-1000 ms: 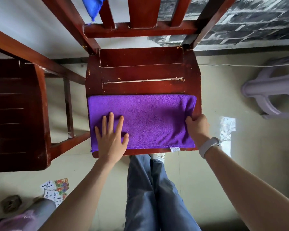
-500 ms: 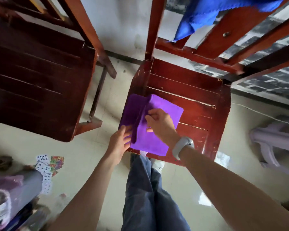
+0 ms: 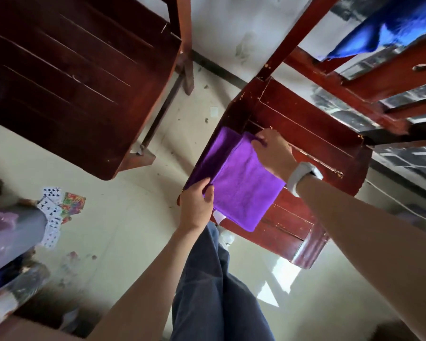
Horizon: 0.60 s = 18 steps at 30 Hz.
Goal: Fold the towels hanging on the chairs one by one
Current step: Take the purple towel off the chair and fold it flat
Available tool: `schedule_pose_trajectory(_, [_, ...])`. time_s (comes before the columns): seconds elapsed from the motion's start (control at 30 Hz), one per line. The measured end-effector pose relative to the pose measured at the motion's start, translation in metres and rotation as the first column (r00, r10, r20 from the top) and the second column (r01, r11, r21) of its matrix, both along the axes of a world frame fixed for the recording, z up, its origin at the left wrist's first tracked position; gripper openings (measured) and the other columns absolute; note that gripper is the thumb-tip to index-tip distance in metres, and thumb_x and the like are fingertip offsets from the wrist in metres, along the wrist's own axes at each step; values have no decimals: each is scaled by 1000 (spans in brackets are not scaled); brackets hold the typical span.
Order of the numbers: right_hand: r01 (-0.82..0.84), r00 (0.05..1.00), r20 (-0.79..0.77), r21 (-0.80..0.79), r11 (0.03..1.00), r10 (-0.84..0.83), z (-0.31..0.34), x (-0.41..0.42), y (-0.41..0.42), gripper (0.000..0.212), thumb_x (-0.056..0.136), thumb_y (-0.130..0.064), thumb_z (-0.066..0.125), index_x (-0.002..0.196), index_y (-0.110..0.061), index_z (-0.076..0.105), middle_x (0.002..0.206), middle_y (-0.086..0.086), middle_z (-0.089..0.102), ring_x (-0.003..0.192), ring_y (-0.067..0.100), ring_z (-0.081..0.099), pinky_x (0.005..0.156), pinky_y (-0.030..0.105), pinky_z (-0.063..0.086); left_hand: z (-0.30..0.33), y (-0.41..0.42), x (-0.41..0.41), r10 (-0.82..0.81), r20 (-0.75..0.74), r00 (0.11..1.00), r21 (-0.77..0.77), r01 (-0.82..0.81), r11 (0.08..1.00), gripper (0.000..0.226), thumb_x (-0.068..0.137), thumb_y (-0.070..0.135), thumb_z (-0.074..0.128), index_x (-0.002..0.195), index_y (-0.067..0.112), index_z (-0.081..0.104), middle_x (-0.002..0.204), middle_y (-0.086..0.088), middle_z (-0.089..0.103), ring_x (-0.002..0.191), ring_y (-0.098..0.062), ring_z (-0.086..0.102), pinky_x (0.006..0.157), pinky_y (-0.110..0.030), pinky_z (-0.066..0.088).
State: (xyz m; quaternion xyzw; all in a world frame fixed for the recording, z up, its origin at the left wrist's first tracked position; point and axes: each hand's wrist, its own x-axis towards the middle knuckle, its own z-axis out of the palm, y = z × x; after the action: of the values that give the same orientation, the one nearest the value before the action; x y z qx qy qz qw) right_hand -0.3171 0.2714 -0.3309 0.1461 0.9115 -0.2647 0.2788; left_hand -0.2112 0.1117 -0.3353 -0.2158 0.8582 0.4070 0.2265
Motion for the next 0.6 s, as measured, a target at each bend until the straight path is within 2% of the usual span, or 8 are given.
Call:
schedule_pose_trajectory(0.07, [33,998,-44,-106,994,-38,1,0,-6,24,89,-19,49,109,-9,57,104,11,58,96,28,53,95,47,40,1,-7,4,61,-10,998,-2,-61,998,31,93,11,49,121,2,58,117,-14,65,108,-27,61,93,-20,40])
schedule_pose_trajectory(0.13, [-21,998,-63,-141,990,13,-1,-4,-13,24,89,-18,49,109,-9,57,99,8,54,88,21,48,94,47,41,-2,-13,5,127,-2,992,-24,-127,992,30,93,10,47,120,3,59,116,-14,65,107,-26,61,89,-18,38])
schedule_pose_trajectory(0.27, [-59,997,-61,-158,986,50,-12,-13,-25,20,87,-20,50,103,-14,60,98,4,57,95,26,55,95,49,41,-14,-18,4,174,13,985,-105,-172,980,27,91,7,46,111,2,63,106,-16,66,99,-29,61,83,-22,40])
schedule_pose_trajectory(0.37, [-38,998,-46,-59,998,35,-20,-15,-29,25,87,-25,54,110,-18,57,113,6,57,107,27,54,100,45,36,-18,-19,2,193,21,981,-143,-188,972,19,87,8,51,100,3,65,98,-16,66,91,-29,59,73,-19,34])
schedule_pose_trajectory(0.43, [-21,992,-125,0,1000,21,-19,-13,-29,31,86,-25,55,116,-17,55,119,7,53,114,25,48,100,41,33,-16,-20,-1,180,12,984,-159,-176,972,17,85,9,55,98,2,64,95,-16,65,87,-26,57,70,-16,33])
schedule_pose_trajectory(0.47, [-19,976,-218,10,1000,21,-15,-10,-29,31,86,-23,54,116,-15,55,119,8,53,114,25,46,97,39,33,-14,-21,-1,135,-21,991,-186,-137,973,20,84,11,56,101,3,63,97,-16,64,90,-27,57,72,-21,37])
schedule_pose_trajectory(0.53, [-74,881,-465,43,996,86,-6,3,-24,27,84,-16,50,108,-12,60,111,9,57,105,22,46,87,35,32,-13,-21,1,-97,-136,986,-332,47,942,31,80,15,53,108,5,59,106,-17,61,100,-33,56,78,-36,47])
schedule_pose_trajectory(0.6, [-187,749,-619,148,971,238,-6,26,-16,28,77,-7,49,100,-10,65,101,9,62,98,18,45,85,34,30,-14,-17,5,-385,-179,905,-457,270,848,45,76,20,48,119,8,52,122,-16,56,114,-33,49,87,-42,46])
